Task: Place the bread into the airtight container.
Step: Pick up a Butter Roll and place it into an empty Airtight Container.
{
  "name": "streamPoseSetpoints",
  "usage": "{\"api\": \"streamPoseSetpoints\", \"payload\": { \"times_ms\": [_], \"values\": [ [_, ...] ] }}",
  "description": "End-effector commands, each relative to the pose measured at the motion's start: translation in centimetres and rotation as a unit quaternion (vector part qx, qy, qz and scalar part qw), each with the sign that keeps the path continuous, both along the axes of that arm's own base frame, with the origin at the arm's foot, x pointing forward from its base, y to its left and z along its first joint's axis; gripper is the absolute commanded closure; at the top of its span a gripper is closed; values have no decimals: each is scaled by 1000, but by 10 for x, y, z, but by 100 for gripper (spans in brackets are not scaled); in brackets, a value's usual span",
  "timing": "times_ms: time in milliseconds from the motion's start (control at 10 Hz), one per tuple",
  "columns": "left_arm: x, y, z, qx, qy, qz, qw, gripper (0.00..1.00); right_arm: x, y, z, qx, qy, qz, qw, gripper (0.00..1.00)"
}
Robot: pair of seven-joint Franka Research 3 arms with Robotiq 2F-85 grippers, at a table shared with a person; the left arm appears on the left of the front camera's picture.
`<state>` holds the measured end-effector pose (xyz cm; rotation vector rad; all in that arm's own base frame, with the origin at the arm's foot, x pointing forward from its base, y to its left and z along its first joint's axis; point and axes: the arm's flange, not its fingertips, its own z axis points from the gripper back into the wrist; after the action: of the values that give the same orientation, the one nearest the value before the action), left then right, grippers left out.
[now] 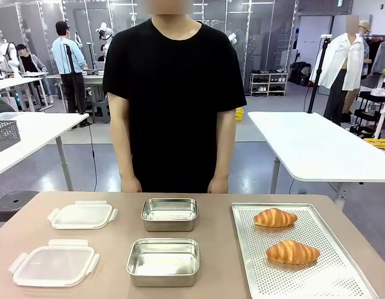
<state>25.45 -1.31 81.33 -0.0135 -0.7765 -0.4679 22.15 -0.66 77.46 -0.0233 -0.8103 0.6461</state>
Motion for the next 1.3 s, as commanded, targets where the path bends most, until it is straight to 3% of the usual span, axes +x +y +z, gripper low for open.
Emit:
{"api": "streamPoseSetpoints", "payload": {
  "times_ms": [0,400,1200],
  "values": [
    [-28,17,11,-12,-18,24,999,0,-20,-16,3,-22,-18,13,1000,0],
    [-66,38,19,-20,-55,50,997,0,-25,-45,-1,-16,-3,5,1000,0],
    [-66,41,27,-24,-58,38,997,0,-27,-39,1,-5,-9,0,1000,0]
  ]
}}
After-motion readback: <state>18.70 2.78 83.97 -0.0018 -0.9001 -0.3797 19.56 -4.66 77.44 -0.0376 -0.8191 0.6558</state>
